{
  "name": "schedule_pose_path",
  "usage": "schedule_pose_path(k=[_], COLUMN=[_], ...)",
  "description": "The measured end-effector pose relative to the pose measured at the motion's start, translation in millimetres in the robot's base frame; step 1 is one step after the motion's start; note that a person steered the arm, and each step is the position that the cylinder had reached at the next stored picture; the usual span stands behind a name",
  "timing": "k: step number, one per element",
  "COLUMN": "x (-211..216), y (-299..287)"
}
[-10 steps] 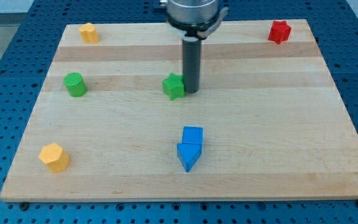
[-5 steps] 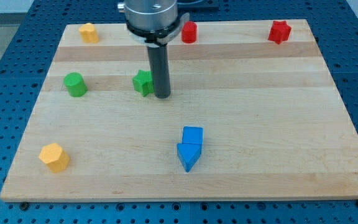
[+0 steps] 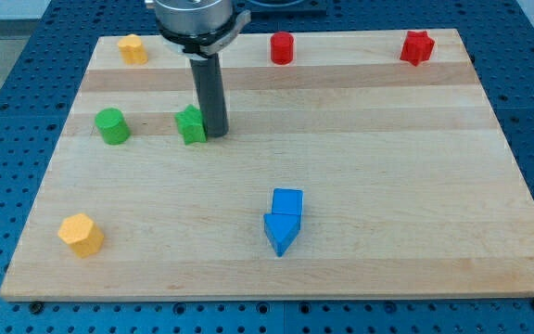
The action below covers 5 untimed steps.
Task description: Slide the green star to the right of the green circle
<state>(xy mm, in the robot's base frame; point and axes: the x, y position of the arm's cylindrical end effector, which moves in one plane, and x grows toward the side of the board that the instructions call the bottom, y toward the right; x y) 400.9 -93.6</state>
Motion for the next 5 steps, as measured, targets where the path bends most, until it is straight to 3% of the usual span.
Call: schedule_pose_path(k=[4,5], x=[-0.2,-18.3], y=[-55.3,-54.3])
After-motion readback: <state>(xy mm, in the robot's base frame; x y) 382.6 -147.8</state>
